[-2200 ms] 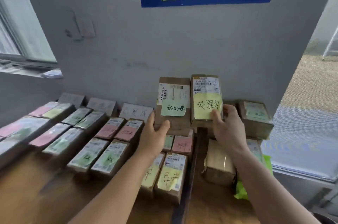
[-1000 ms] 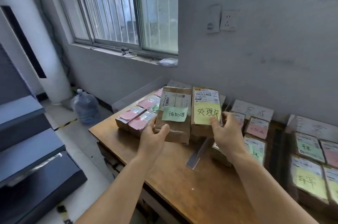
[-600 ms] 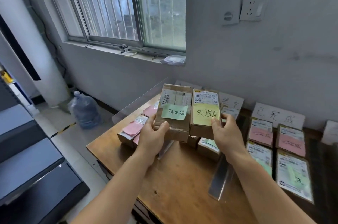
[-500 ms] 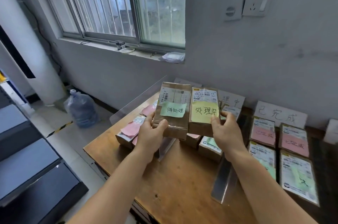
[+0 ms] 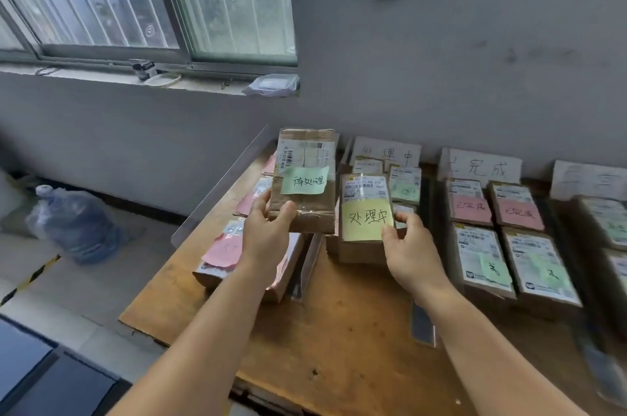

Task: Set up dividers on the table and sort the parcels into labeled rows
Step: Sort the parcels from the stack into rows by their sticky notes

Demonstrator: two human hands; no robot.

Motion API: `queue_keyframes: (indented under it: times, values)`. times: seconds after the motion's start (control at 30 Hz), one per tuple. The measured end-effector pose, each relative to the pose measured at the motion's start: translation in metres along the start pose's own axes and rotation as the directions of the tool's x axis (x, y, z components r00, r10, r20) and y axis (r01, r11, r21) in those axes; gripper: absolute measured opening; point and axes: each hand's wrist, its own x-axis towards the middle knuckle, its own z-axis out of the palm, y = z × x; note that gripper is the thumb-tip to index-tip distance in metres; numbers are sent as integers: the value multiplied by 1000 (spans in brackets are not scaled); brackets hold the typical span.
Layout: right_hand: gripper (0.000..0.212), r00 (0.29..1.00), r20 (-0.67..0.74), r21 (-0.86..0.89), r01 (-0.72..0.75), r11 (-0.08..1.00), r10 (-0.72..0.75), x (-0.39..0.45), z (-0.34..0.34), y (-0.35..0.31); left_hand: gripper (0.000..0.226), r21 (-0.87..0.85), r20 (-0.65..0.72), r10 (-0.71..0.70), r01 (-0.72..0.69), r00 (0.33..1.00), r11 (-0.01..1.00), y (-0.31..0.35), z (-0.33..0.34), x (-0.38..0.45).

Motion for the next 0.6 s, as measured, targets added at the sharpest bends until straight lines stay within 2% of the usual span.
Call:
queue_keyframes:
  times: [0.23,0.4,0.6]
  values:
    - [36,987,-78,-101,-148,984,141,-51,46,15,32,19,136,-27,25,990,1000,-5,-38,12]
    - [42,955,-107,-170,-291,942,276,-72,73,26,38,13,194,-58,56,979,998,-12,-60,15]
    - [40,926,-116,-150,-374,915,360,-64,97,31,41,-22,220,-89,97,971,995,-20,-72,22]
